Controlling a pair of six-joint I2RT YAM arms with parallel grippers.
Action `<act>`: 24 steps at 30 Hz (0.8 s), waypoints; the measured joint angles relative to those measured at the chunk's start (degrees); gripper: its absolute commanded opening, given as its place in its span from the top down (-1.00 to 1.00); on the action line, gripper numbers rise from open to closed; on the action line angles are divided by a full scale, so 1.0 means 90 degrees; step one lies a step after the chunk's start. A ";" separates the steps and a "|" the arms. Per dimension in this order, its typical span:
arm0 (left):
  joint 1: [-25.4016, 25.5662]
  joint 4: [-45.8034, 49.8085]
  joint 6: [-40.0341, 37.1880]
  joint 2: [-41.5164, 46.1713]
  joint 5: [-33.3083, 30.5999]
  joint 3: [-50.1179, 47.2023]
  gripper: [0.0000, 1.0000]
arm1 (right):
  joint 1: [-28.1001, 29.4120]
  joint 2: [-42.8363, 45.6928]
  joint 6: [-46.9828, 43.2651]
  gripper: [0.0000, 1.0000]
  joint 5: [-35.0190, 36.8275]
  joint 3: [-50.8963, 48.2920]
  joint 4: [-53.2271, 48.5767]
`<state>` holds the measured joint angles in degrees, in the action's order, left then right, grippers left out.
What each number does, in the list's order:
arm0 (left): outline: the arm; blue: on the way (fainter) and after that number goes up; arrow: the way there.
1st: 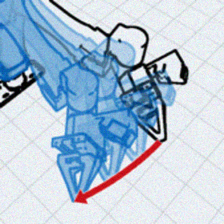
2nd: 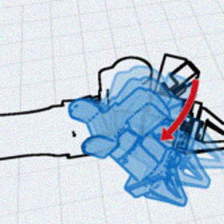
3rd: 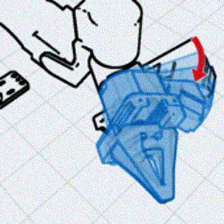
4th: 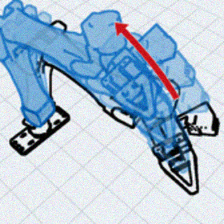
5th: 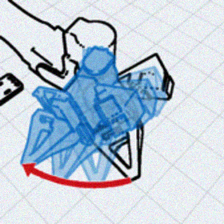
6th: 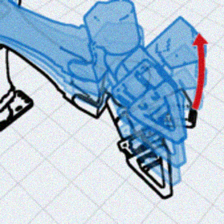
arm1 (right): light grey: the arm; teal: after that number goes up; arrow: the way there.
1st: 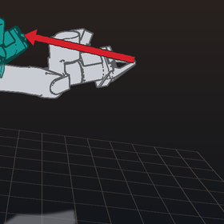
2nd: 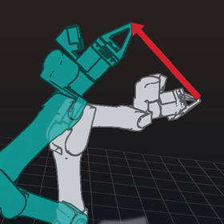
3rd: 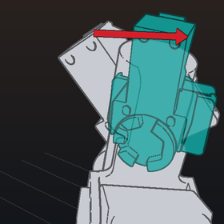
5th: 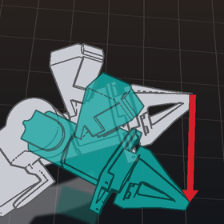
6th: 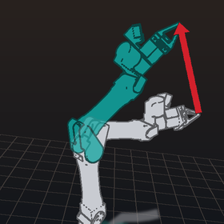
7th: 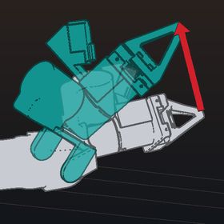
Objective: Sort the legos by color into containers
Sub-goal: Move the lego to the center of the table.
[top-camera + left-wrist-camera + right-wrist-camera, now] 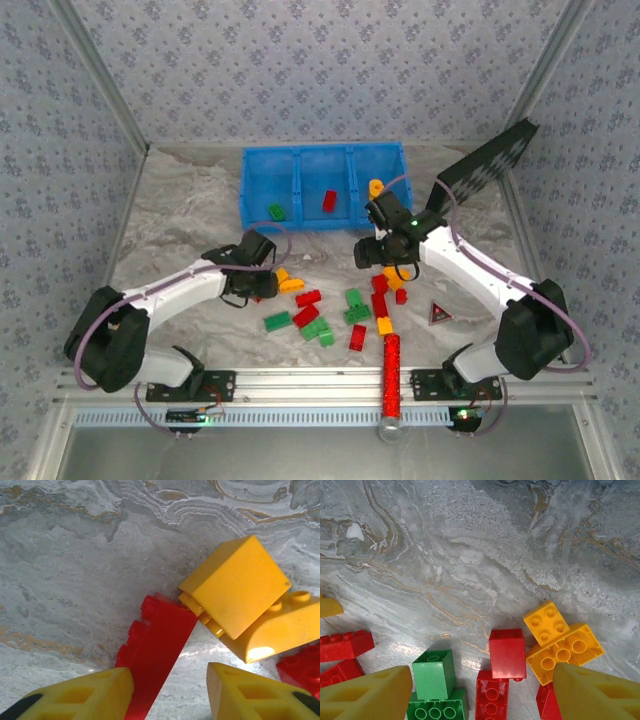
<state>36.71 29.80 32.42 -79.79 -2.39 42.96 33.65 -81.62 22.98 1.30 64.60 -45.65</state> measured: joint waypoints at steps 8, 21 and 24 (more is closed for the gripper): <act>0.0049 -0.0007 -0.0017 -0.0017 -0.0136 0.0168 -0.06 | 0.0000 0.0002 0.0015 -0.52 0.0012 -0.0010 0.0000; 0.0061 0.0442 -0.0192 0.0612 -0.0357 0.0333 -0.10 | -0.0005 -0.0027 0.0007 -0.51 0.0046 -0.0032 0.0100; 0.0061 0.0449 -0.0328 0.0551 -0.0427 0.0364 -0.11 | -0.0005 -0.0034 -0.0007 -0.51 0.0046 -0.0032 0.0119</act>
<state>37.26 33.85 29.47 -74.83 -6.24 46.24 33.61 -81.93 22.92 1.72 64.31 -44.58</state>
